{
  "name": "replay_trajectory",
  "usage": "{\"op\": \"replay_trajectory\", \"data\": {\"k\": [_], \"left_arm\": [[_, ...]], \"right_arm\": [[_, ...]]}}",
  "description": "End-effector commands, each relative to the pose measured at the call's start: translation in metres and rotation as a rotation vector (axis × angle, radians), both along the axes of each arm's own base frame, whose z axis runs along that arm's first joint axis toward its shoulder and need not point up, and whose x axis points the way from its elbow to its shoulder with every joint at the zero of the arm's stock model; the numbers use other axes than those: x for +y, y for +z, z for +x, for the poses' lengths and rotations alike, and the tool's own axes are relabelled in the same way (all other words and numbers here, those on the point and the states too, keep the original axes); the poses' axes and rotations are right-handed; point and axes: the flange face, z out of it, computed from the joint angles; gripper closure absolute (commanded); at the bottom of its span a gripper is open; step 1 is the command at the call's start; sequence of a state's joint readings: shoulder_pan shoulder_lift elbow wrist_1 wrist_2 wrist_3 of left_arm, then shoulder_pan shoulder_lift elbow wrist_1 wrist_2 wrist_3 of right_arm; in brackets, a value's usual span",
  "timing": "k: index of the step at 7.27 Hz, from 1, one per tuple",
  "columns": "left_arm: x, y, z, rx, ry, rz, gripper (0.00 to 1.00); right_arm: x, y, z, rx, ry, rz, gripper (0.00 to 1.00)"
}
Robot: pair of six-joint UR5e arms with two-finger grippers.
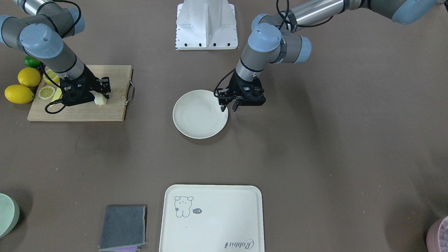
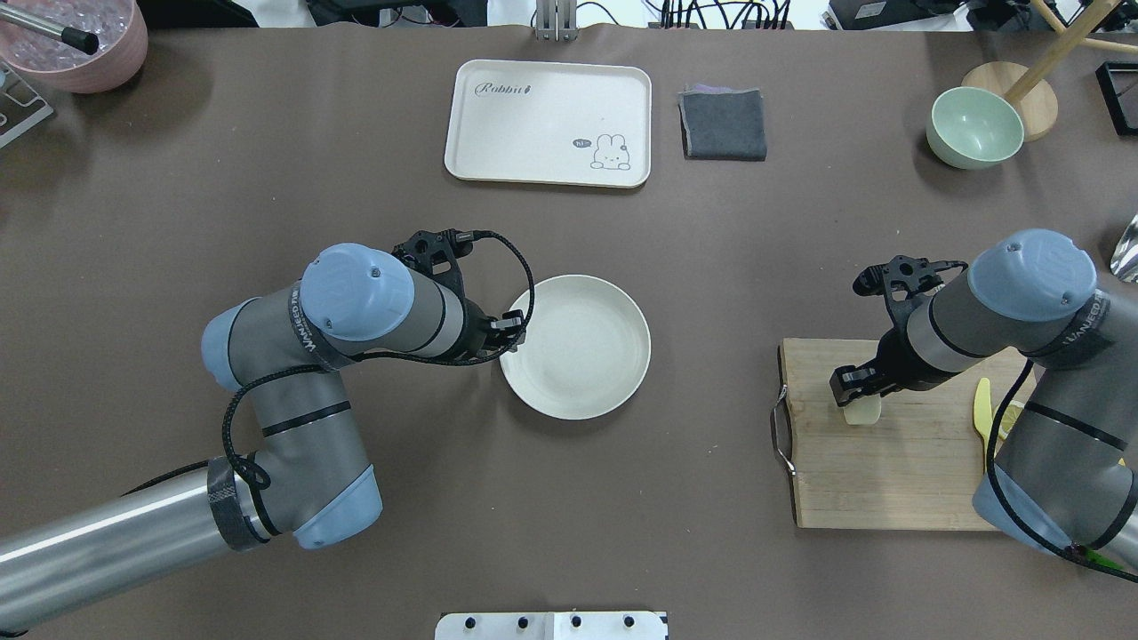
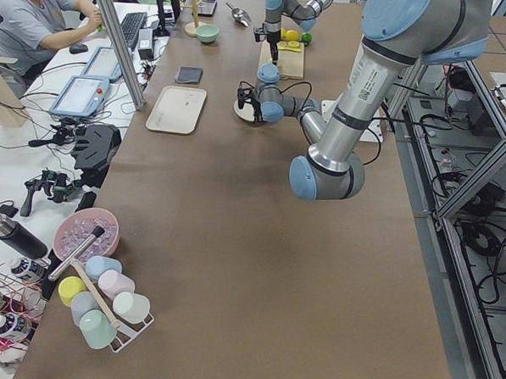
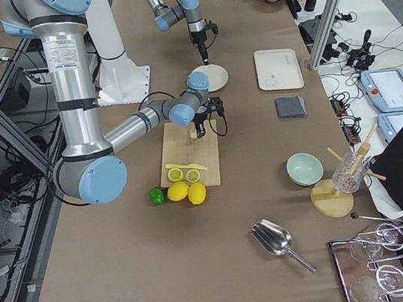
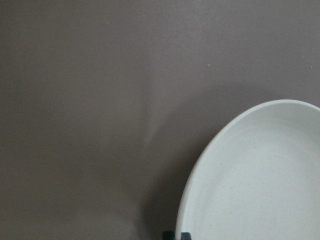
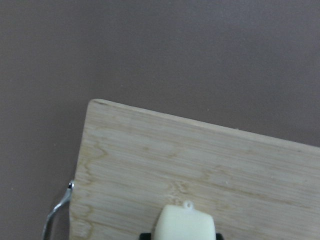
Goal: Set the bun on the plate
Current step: 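Slide the plate to center with left gripper while right grasps the bun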
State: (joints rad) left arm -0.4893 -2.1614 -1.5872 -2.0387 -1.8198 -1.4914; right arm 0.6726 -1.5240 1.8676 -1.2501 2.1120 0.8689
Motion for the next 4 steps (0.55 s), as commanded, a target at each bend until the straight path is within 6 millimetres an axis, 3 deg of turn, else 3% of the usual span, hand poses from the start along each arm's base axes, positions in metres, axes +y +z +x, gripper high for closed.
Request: {"op": "replay_trajectory", "data": {"k": [1,2,3,4], "left_arm": [[0.0,-0.004,-0.002,0.006,-0.008,0.003,0.03],[-0.003,0.0,-0.006,0.003,-0.013,0.003,0.03],[-0.001,-0.001,-0.02,0.014,-0.022,0.009,0.03],[0.004,0.016,-0.039,0.006,-0.028,0.006,0.03]], "right_arm": [[-0.002,-0.007,0.002,-0.013,0.002,0.007,0.88],[-0.014,-0.039,0.001,-0.055,0.02,0.041,0.87],[-0.03,-0.084,-0.015,-0.096,0.03,0.07,0.86],[-0.044,-0.133,-0.037,-0.13,0.032,0.104,0.85]]}}
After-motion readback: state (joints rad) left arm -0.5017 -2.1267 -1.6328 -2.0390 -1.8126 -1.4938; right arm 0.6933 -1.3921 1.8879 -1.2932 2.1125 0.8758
